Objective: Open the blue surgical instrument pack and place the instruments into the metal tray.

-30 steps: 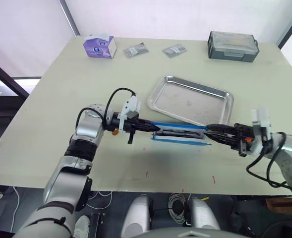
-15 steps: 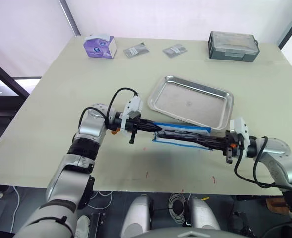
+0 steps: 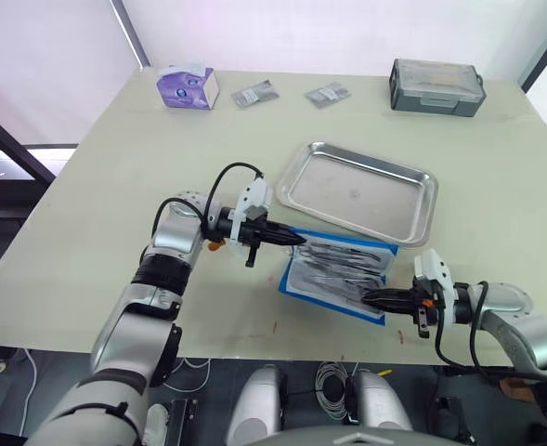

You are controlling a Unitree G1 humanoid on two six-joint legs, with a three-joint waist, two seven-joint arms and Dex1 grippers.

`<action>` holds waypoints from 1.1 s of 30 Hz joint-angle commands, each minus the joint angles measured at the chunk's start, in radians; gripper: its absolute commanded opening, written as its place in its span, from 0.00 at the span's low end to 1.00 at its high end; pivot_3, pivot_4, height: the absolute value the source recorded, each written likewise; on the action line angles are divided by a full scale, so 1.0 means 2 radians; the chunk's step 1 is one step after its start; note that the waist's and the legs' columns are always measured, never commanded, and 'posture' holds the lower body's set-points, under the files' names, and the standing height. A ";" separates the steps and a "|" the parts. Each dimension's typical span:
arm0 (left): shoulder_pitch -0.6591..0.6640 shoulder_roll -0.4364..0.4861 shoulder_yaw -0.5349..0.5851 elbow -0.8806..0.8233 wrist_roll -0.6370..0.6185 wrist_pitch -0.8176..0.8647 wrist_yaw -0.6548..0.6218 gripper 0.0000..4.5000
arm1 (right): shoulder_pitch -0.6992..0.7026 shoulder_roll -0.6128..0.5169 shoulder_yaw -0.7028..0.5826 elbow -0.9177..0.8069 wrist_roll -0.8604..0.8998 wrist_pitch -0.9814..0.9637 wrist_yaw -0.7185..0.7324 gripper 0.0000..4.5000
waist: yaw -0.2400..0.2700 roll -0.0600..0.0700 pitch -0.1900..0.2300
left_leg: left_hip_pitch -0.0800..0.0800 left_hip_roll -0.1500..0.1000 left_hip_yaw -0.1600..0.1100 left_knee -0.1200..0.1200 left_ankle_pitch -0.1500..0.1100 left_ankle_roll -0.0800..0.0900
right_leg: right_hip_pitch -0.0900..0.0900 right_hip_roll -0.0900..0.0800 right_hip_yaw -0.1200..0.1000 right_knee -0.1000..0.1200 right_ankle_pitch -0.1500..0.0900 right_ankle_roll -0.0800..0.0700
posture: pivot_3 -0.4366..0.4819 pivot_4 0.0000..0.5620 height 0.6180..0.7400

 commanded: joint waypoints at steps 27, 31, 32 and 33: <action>0.021 0.058 -0.045 -0.086 -0.058 0.081 0.006 0.00 | 0.025 -0.030 0.017 -0.050 -0.004 0.024 0.021 0.02 | 0.000 0.000 0.000 | 0.000 0.000 -0.001 0.000 0.000 0.000 | 0.000 0.000 0.000 0.000 0.000 0.000 | 0.48 0.27 0.89; 0.014 0.046 -0.037 -0.062 -0.040 0.060 0.022 0.00 | 0.031 -0.028 0.015 -0.049 -0.005 0.016 0.022 0.02 | -0.001 0.000 0.000 | 0.000 0.000 -0.001 0.000 0.000 0.000 | 0.000 0.000 0.000 0.000 0.000 0.000 | 0.48 0.27 0.89; 0.012 0.042 -0.034 -0.056 -0.036 0.057 0.025 0.00 | 0.033 -0.027 0.015 -0.049 -0.005 0.015 0.022 0.02 | -0.001 0.000 0.000 | 0.000 0.000 -0.001 0.000 0.000 0.000 | 0.000 0.000 0.000 0.000 0.000 0.000 | 0.48 0.27 0.89; 0.008 0.038 -0.031 -0.047 -0.033 0.054 0.033 0.00 | 0.036 -0.027 0.014 -0.049 -0.006 0.011 0.024 0.02 | -0.001 0.000 0.000 | 0.000 0.000 -0.001 0.000 0.000 0.000 | 0.000 0.000 0.000 0.000 0.000 0.000 | 0.48 0.27 0.89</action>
